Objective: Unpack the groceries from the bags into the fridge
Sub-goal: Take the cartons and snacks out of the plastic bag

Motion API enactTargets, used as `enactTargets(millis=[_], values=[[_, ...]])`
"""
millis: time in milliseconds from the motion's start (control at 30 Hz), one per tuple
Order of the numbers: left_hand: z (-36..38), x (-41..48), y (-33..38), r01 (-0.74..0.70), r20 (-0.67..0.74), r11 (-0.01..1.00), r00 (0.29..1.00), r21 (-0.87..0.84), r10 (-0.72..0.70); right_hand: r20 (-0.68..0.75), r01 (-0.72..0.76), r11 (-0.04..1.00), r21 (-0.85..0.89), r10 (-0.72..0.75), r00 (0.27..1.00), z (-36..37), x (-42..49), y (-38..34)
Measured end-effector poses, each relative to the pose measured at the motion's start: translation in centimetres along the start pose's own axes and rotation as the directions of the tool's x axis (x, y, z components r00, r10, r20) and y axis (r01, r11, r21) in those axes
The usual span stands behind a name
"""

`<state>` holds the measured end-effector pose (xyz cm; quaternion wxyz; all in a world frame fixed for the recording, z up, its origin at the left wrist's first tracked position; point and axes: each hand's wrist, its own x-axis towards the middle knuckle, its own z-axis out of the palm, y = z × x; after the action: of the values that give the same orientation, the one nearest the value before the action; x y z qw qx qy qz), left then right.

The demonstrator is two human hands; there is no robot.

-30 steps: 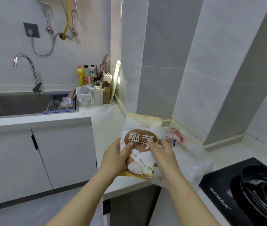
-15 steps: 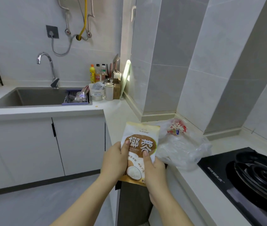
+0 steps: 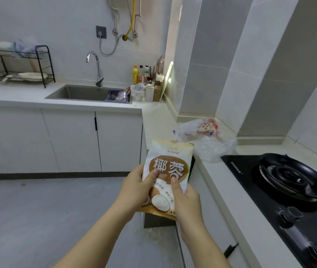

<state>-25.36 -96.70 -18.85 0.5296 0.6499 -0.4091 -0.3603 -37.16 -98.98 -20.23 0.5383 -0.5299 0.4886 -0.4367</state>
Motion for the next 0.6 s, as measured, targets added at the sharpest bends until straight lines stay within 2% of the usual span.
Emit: enactTargets(millis=[300, 600], values=[[-9.5, -11.1, 2.6, -0.118, -0.282, 0.993, 0.952, 0.021, 0.120, 0.311, 0.073, 0.993, 0.096, -0.099, 0.945, 5.8, -10.2, -4.1], [-22.0, -22.3, 5.0, -0.200, -0.516, 0.972, 0.824, 0.121, 0.234, 0.537, 0.144, 0.952, 0.272, -0.274, 0.798, 15.5, -21.5, -8.6]])
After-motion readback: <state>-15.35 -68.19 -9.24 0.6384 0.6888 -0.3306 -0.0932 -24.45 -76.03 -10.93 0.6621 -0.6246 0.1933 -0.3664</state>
